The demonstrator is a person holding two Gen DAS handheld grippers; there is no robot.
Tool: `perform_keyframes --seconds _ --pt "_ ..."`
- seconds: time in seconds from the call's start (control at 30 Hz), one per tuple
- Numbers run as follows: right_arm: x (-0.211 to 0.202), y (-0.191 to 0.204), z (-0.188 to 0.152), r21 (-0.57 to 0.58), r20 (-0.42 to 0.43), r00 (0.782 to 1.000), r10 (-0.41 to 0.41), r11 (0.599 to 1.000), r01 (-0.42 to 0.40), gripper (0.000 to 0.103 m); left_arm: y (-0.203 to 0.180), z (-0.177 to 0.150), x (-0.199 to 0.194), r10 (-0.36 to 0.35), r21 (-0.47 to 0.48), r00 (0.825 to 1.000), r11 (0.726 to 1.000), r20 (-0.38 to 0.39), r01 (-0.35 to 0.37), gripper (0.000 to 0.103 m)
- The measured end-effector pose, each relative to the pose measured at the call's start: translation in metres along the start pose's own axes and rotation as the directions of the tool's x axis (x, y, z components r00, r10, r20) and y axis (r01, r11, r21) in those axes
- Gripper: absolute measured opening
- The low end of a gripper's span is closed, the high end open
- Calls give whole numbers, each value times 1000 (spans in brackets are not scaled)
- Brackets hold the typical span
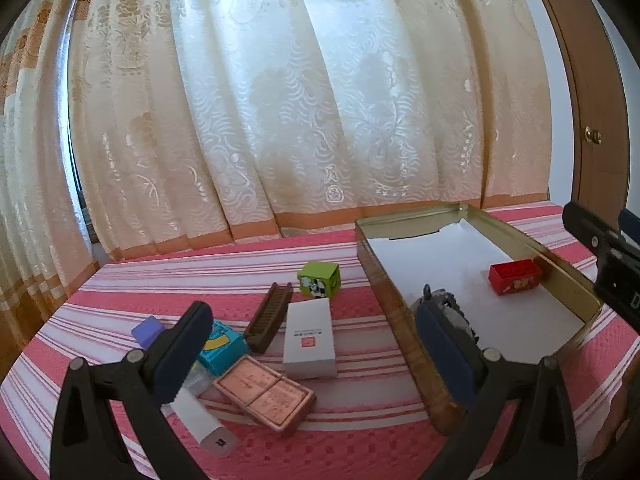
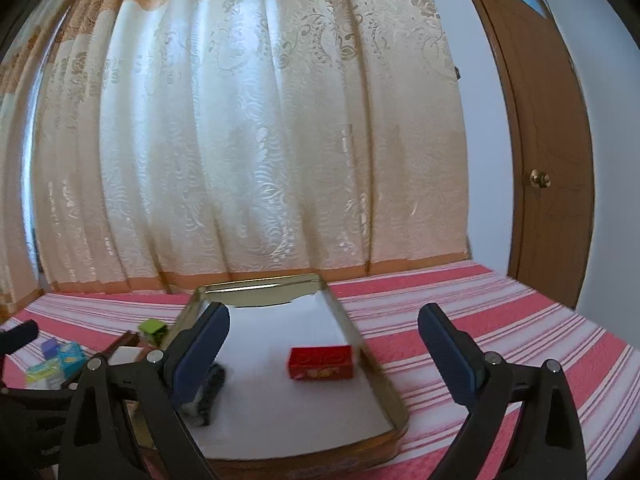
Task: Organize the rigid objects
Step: 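Withdraw both grippers from the box toward the remaining items, then grasp the white power adapter with the right gripper while the left gripper grasps the green floss box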
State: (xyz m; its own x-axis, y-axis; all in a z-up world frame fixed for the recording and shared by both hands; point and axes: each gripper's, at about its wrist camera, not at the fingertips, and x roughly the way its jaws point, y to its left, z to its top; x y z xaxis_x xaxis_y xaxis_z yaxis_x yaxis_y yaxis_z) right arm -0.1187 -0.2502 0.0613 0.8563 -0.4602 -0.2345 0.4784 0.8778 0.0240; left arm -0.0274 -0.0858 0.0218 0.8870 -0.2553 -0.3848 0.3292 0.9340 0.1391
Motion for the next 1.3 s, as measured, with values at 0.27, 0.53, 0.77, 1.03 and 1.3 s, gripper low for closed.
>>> perform_keyframes --seconds 0.27,0.53,0.77,1.03,1.3 --pt "-9 29 -8 0 -41 997 68 998 -68 97 21 -5 -4 -1 47 1000 999 2 1 103" --pt "-11 62 -12 -21 -73 988 135 990 -137 97 56 -11 2 17 27 999 1000 -32 -16 103" --pt "-10 91 -17 -47 -111 975 191 979 -197 97 81 -15 7 36 27 998 999 -44 -35 103" --pt "-11 126 -22 -98 -162 948 275 951 -293 93 120 -21 18 76 22 994 997 -83 -74 103" --pt "-3 162 -31 -132 -281 879 385 892 -433 80 179 -30 37 141 -58 974 986 -177 -154 103"
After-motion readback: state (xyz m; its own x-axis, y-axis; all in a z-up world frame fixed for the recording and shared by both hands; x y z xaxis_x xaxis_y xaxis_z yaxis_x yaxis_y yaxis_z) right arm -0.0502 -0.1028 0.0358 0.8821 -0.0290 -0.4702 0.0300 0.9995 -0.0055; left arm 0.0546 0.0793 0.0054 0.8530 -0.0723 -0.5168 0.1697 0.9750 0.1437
